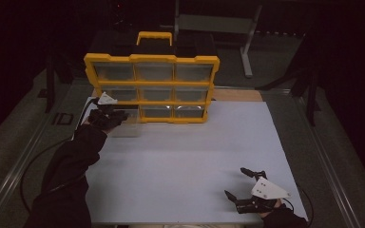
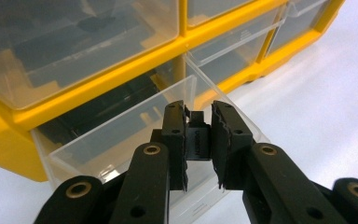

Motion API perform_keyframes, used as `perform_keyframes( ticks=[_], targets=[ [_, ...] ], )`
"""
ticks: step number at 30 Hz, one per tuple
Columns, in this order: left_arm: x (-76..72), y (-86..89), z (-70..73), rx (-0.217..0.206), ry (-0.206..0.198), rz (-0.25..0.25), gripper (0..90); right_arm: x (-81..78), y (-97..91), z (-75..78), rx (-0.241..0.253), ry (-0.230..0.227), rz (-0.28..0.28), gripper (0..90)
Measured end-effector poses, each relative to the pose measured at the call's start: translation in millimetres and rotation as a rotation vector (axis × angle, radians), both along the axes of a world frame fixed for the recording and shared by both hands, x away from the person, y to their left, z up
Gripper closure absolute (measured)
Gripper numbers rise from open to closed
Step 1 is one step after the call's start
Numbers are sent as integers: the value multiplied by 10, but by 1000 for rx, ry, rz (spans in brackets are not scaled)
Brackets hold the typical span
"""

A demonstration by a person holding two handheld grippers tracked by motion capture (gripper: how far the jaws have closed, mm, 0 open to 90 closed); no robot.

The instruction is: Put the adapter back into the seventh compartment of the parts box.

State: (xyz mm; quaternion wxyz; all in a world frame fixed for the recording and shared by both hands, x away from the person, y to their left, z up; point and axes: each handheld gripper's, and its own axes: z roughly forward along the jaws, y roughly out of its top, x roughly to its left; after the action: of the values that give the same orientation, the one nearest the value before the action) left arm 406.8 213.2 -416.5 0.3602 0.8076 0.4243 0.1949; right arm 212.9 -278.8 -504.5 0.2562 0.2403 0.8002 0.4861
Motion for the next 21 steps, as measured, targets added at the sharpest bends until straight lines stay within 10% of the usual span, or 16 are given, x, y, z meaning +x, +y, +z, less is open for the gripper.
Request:
perform_keyframes(
  ticks=[7,21],
  targets=[
    [34,-16,-11,17,26,9,749,-1,0,1,1,0,0,79],
    [-62,25,94,18,-10,47,199,-2,1,2,2,1,-1,79]
  ],
)
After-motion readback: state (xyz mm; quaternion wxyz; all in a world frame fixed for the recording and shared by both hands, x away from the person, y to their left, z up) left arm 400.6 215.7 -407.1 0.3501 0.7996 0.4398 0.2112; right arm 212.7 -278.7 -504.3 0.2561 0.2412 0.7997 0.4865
